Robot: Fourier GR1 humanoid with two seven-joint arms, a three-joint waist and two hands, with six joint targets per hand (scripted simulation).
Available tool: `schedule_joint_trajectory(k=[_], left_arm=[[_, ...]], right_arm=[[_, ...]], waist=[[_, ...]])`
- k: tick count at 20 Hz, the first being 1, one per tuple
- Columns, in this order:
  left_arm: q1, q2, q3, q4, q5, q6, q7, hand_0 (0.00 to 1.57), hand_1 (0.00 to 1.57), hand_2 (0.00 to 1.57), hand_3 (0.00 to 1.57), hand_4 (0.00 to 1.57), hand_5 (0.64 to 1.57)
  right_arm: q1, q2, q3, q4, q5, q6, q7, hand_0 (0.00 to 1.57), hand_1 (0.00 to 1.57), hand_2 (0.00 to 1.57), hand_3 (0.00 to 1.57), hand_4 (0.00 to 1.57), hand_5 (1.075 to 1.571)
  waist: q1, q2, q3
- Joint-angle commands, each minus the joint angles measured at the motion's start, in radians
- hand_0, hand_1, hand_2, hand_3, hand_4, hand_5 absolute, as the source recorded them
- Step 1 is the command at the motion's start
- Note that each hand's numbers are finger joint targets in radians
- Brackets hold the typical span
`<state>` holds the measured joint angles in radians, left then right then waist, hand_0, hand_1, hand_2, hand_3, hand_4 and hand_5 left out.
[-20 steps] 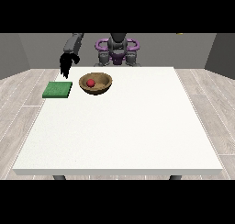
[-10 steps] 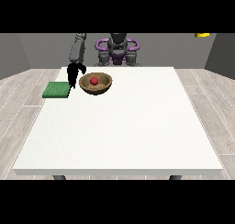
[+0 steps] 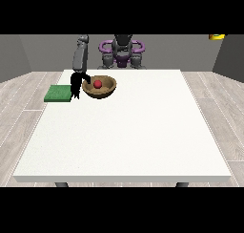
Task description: Pick the cup and pour the ball into the bowl, then pick the bowl and place it on the pad
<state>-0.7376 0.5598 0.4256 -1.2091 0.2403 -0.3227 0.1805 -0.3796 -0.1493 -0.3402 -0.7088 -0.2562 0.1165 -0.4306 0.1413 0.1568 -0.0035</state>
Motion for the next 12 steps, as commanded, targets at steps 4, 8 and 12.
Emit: schedule_joint_trajectory(k=[4,8,12], left_arm=[[0.024,0.04,0.019,-0.013,0.034,0.003,0.018,0.0,0.0,0.0,0.0,1.02,1.54],[0.072,0.04,0.027,-0.012,0.064,-0.045,-0.01,0.0,0.0,0.0,0.0,1.02,1.536],[0.076,0.065,0.041,-0.02,0.072,-0.039,0.0,0.0,0.0,0.0,0.0,1.02,1.545]], right_arm=[[-0.068,0.028,0.038,0.093,0.038,-0.039,-0.055,0.0,0.0,0.0,0.0,0.45,1.546],[-0.047,0.066,0.055,0.108,0.046,-0.047,-0.087,0.0,0.0,0.0,0.0,0.44,1.547],[-0.093,0.051,0.033,0.127,0.018,-0.054,-0.056,0.0,0.0,0.0,0.0,0.47,1.547]], waist=[[-0.028,0.012,0.0041],[-0.011,0.008,0.0038],[-0.003,0.012,0.0041]])
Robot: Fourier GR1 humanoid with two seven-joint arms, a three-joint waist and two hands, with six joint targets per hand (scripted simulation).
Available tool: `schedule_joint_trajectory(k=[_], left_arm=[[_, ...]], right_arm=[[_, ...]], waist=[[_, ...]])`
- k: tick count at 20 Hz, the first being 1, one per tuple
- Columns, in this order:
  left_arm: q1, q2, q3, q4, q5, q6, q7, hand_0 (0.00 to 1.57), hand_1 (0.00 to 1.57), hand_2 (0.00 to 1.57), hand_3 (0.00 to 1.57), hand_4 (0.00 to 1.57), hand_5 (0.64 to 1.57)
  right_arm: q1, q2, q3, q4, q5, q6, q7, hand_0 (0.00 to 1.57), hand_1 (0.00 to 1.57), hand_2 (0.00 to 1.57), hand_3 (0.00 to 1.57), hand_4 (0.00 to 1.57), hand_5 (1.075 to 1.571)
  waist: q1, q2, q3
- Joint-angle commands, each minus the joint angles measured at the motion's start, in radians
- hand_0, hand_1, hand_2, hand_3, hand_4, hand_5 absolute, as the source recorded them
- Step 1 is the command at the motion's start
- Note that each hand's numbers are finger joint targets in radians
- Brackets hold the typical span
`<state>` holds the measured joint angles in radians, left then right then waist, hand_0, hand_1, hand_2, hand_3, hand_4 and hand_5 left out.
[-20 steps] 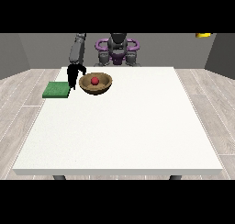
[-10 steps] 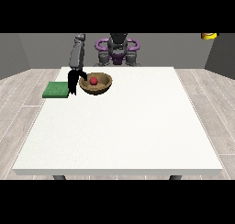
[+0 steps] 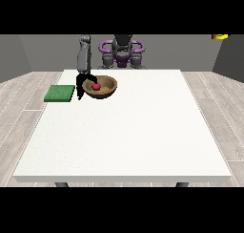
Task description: Pick the cup and pour the ball into the bowl, then pick the bowl and place it on the pad
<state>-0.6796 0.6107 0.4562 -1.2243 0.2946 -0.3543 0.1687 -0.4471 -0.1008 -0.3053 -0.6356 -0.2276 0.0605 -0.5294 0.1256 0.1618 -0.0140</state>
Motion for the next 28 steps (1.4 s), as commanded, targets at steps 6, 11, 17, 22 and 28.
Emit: schedule_joint_trajectory(k=[6,11,17,22,28], left_arm=[[-0.047,0.057,0.033,-0.03,0.061,-0.038,0.01,0.0,0.0,0.0,0.0,1.02,1.536],[-0.042,0.06,0.04,-0.015,0.095,-0.055,0.045,0.0,0.0,0.0,0.0,1.09,1.514],[-0.01,0.056,0.05,0.055,0.065,-0.04,0.009,0.0,0.0,0.0,0.0,1.18,1.525],[0.06,0.098,0.076,0.141,0.035,-0.06,-0.018,0.0,0.0,0.0,0.0,1.2,1.534],[0.13,0.124,0.106,0.218,0.02,-0.082,-0.101,0.0,0.0,0.0,0.0,1.2,1.54]], right_arm=[[0.055,-0.054,-0.023,0.107,0.043,-0.162,0.074,1.57,1.57,1.57,0.79,0.84,1.487],[0.113,-0.138,-0.008,0.079,0.096,-0.238,0.109,1.57,1.57,1.57,1.53,0.93,1.511],[0.079,-0.184,0.07,-0.026,0.153,-0.321,0.275,1.57,1.57,1.57,1.27,1.02,1.545],[0.015,-0.28,0.116,-0.1,0.167,-0.289,0.517,1.57,1.57,1.57,1.04,1.03,1.556],[-0.047,-0.413,0.131,-0.157,0.184,-0.188,0.659,1.57,1.57,1.57,0.72,1.05,1.563]], waist=[[0.053,0.113,0.0143],[0.055,0.08,0.0122],[0.014,0.015,0.0081],[-0.055,-0.077,0.0101],[-0.121,-0.098,0.0128]])
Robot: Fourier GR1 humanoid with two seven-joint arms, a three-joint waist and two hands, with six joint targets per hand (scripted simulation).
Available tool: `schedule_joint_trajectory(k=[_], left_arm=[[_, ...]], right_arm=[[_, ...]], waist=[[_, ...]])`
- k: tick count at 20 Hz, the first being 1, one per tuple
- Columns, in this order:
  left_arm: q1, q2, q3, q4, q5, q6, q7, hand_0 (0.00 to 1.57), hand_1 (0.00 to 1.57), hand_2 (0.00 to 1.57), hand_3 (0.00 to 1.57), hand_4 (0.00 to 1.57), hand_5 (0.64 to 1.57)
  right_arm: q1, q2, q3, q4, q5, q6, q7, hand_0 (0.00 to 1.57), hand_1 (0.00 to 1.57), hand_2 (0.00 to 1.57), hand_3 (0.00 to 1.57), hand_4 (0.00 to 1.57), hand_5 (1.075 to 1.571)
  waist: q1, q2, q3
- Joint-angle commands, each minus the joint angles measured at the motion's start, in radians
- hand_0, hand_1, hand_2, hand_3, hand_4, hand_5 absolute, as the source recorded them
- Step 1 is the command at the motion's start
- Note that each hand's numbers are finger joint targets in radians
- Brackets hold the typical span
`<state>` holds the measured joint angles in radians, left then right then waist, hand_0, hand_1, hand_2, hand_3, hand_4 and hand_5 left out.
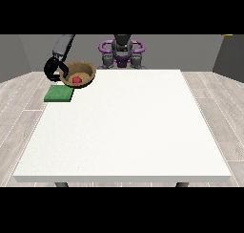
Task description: Pick the cup and pour the ball into the bowl, then pick the bowl and place it on the pad
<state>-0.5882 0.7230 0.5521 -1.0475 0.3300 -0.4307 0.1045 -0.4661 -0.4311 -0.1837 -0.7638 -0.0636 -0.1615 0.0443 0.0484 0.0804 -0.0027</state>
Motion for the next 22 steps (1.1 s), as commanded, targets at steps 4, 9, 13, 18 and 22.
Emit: schedule_joint_trajectory(k=[4,9,13,18,22], left_arm=[[0.037,0.02,0.007,0.028,0.002,-0.006,-0.023,0.0,0.0,0.0,0.0,1.2,1.545],[0.042,0.015,0.007,0.005,0.027,0.002,-0.038,0.0,0.0,0.0,0.0,1.21,1.548],[0.033,0.063,0.031,0.051,0.007,-0.016,-0.15,0.0,0.0,0.0,0.0,1.21,1.554],[0.034,0.095,0.05,0.059,0.052,-0.05,-0.132,0.0,0.0,0.0,0.0,1.21,1.553],[0.057,0.057,0.014,0.043,0.031,-0.049,-0.165,0.0,0.0,0.0,0.0,1.21,1.556]], right_arm=[[-0.054,-0.157,-0.06,-0.001,-0.034,0.104,0.134,1.57,1.57,1.57,0.67,1.08,1.566],[-0.018,-0.215,-0.094,0.061,-0.039,0.196,0.046,1.57,1.57,1.57,0.46,1.11,1.567],[-0.063,-0.253,-0.128,0.057,-0.059,0.22,0.029,1.57,1.57,1.57,0.46,1.11,1.567],[-0.036,-0.2,-0.176,0.126,-0.086,0.179,-0.046,1.57,1.57,1.57,0.45,1.07,1.566],[-0.094,-0.153,-0.165,0.133,-0.088,0.148,-0.011,1.57,1.57,1.57,0.45,1.04,1.57]], waist=[[-0.036,-0.018,0.0028],[-0.02,0.03,0.0032],[-0.037,0.126,0.003],[-0.008,0.139,0.0037],[0.031,0.14,0.0032]])
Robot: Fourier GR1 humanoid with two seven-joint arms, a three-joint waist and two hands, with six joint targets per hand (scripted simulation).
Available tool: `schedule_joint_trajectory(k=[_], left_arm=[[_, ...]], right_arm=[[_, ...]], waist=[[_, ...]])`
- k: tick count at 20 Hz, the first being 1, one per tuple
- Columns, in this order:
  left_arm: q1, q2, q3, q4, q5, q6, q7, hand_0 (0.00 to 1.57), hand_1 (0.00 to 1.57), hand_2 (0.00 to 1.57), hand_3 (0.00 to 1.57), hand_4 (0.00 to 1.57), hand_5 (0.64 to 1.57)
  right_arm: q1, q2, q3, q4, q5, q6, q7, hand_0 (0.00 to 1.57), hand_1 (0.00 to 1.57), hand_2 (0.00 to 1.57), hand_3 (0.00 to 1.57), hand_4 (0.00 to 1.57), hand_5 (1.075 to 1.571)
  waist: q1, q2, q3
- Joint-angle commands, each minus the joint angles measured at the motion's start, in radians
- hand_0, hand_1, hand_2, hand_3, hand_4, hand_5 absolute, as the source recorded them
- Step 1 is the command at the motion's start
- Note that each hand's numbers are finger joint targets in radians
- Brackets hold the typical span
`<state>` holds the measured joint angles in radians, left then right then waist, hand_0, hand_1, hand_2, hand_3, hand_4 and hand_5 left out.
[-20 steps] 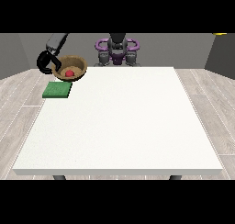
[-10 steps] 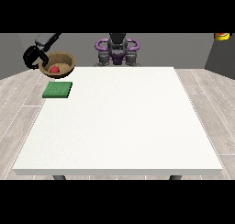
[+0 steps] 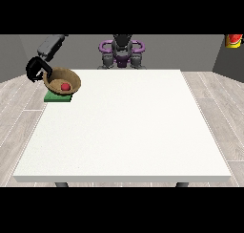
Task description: Pick the cup and pour the ball into the bowl, then pick the bowl and place it on the pad
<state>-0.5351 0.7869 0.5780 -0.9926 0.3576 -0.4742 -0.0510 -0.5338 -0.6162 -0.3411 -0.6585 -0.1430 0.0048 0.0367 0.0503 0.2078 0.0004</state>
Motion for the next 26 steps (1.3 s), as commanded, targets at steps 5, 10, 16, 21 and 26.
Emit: schedule_joint_trajectory(k=[5,10,16,21,26], left_arm=[[0.013,0.019,-0.007,0.026,0.003,-0.007,-0.021,0.0,0.0,0.0,0.0,1.2,1.556],[-0.009,0.019,-0.007,-0.038,0.049,-0.015,0.018,0.0,0.0,0.0,0.0,1.19,1.561],[-0.012,0.029,-0.016,-0.006,0.023,0.02,-0.008,0.0,0.0,0.0,0.0,1.19,1.561],[0.02,0.06,0.007,0.026,0.022,-0.017,-0.074,0.0,0.0,0.0,0.0,1.19,1.565],[0.006,0.086,0.024,0.037,0.04,-0.031,-0.097,0.0,0.0,0.0,0.0,1.19,1.566]], right_arm=[[-0.021,0.072,-0.014,0.035,-0.022,-0.035,-0.013,1.57,1.57,1.57,0.59,1.0,1.571],[-0.045,-0.046,-0.1,0.134,-0.054,-0.062,0.004,1.57,1.57,1.57,1.16,0.19,1.557],[-0.07,-0.049,-0.081,0.105,-0.038,-0.088,-0.004,1.51,1.51,1.41,0.82,0.0,1.552],[-0.079,0.036,-0.11,0.106,-0.075,-0.145,-0.063,1.46,1.46,1.4,0.76,0.0,1.532],[-0.101,-0.041,-0.116,0.109,-0.059,-0.133,-0.125,1.26,1.26,1.35,0.91,0.11,1.529]], waist=[[0.004,-0.01,-0.0002],[0.038,0.037,0.0007],[-0.005,0.029,0.0001],[0.035,0.047,0.0002],[0.038,0.115,0.0006]])
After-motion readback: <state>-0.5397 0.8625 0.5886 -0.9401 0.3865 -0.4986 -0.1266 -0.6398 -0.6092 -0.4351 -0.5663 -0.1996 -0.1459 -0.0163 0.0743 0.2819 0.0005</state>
